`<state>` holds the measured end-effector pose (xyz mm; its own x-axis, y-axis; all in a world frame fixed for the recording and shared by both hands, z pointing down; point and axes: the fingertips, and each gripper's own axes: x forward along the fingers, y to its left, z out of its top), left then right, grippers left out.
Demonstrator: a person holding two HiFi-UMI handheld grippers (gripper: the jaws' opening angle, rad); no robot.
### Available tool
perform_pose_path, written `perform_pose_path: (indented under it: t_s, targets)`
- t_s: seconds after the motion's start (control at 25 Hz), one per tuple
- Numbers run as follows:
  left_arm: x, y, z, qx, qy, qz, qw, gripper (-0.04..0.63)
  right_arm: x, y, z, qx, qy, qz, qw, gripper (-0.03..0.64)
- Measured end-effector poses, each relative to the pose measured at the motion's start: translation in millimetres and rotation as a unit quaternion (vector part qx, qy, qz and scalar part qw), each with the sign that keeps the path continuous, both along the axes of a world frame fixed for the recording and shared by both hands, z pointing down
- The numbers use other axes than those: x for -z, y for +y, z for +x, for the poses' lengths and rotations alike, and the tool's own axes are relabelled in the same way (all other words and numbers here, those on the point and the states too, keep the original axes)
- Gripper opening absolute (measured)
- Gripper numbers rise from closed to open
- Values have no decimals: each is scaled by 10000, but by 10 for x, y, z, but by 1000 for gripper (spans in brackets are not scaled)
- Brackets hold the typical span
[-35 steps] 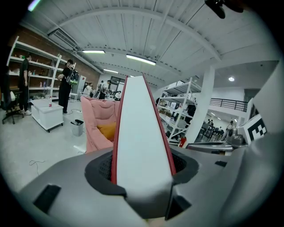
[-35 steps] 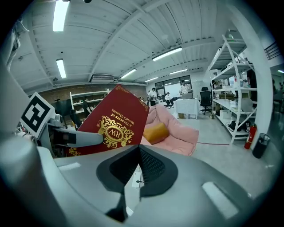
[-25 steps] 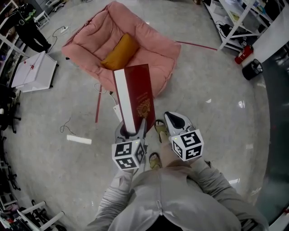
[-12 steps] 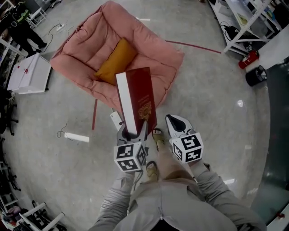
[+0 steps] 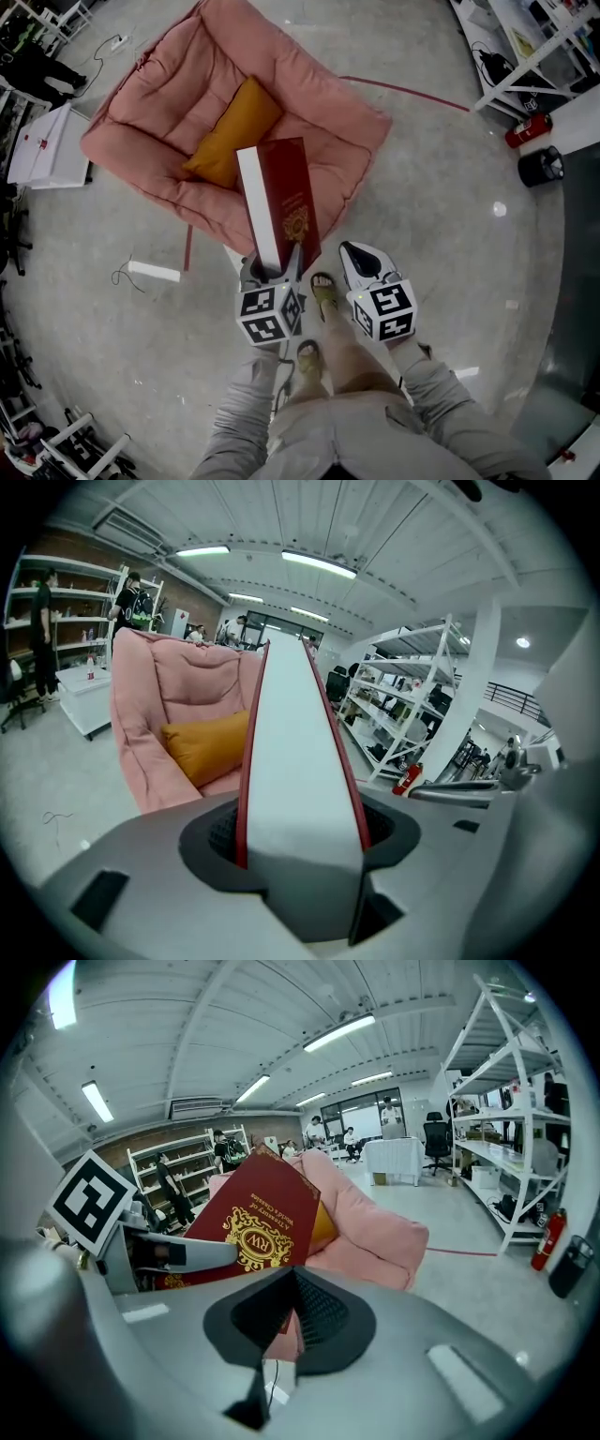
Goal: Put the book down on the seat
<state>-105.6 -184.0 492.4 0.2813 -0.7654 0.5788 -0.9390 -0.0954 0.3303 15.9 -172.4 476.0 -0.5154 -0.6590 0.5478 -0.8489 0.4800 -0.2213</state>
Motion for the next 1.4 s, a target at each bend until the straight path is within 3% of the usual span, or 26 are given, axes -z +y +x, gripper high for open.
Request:
perform_pose_path:
  t_s: [0.92,1.4]
  targets:
    - [-1252,-1225,267,210,-23,-844,9962,259,-942,-1082,261,-333,-64,-615,9975,0]
    - [-1893,-1659,338,391,-16,-1153,9926,259,-1456,-1221,389,-494,-92,-990,9938,0]
